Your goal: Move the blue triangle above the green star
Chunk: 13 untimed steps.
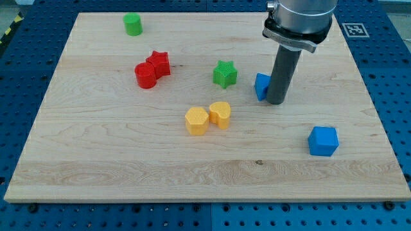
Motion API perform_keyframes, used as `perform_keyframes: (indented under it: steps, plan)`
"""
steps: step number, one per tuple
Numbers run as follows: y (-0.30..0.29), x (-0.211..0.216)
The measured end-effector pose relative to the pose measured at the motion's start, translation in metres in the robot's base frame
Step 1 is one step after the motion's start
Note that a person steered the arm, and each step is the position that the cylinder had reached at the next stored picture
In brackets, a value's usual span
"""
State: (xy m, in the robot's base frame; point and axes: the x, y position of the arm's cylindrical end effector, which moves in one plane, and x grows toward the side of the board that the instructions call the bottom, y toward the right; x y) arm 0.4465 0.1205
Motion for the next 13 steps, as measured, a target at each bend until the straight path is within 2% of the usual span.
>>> perform_keyframes:
  steps: [3,6,8,9,11,13]
  plan:
    - [-0.010,0.001]
    - [-0.011,-0.023]
    - [-0.012,-0.062]
    - [-0.019,-0.066]
    - [-0.039,-0.046]
    - [-0.039,-0.068]
